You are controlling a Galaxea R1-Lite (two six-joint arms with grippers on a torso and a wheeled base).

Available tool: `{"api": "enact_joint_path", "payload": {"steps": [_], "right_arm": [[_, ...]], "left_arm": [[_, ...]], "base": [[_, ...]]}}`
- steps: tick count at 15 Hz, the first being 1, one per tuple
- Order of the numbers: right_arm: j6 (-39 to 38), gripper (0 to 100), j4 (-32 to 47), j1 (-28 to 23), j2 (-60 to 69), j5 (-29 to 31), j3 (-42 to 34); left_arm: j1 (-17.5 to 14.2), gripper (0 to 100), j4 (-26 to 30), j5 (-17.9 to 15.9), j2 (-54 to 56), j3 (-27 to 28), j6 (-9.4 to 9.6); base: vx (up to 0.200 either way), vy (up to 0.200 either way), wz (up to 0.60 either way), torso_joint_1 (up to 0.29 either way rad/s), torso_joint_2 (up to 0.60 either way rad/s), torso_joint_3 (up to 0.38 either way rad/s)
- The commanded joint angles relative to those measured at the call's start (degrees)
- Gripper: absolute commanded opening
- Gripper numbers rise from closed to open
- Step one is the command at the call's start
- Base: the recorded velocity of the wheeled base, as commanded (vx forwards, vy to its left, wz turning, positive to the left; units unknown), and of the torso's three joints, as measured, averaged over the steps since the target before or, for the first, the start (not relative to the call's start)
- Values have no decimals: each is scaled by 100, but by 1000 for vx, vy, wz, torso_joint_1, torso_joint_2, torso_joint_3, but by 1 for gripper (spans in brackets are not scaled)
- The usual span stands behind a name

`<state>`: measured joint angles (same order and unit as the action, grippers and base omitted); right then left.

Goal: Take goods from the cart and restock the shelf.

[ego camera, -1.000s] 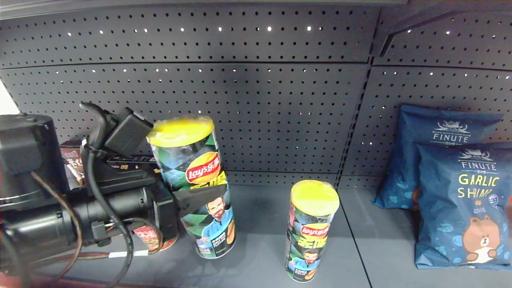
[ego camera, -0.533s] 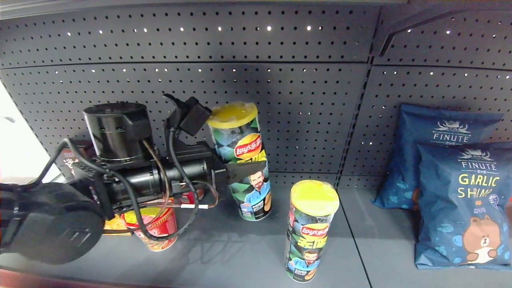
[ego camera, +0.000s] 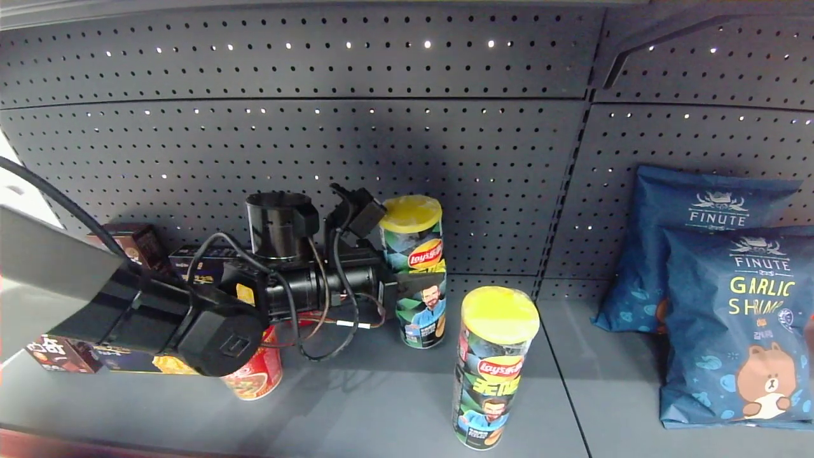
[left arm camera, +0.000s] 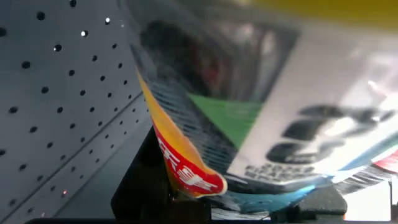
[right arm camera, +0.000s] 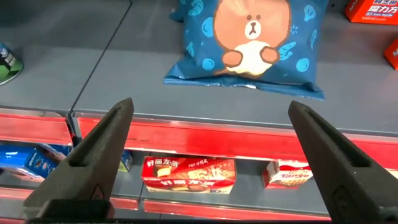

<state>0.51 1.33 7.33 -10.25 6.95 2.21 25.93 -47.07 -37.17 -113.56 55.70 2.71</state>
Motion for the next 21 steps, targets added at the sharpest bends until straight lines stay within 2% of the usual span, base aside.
{"api": "enact_joint_path", "payload": {"steps": [1, 6, 8, 10, 13, 21], "right_arm": [[2, 100, -1, 6, -3, -1, -1], [2, 100, 8, 6, -3, -9, -1], [10, 100, -1, 6, -12, -18, -1], [10, 100, 8, 6, -3, -18, -1], [10, 100, 8, 6, -12, -18, -1], [10, 100, 8, 41, -29, -18, -1]], "left_arm": [[0, 0, 22, -10, -308, 248, 11], [9, 0, 154, -10, -580, 609, 19], [17, 0, 514, -10, -712, 899, 239], [26, 0, 690, -10, -817, 1119, 309], [79, 0, 708, -18, -1046, 1505, 309], [158, 0, 699, -18, -1345, 1628, 309]], "base": [[0, 0, 0, 0, 0, 0], [0, 0, 0, 0, 0, 0], [0, 0, 0, 0, 0, 0], [0, 0, 0, 0, 0, 0], [0, 0, 0, 0, 0, 0], [0, 0, 0, 0, 0, 0]]}}
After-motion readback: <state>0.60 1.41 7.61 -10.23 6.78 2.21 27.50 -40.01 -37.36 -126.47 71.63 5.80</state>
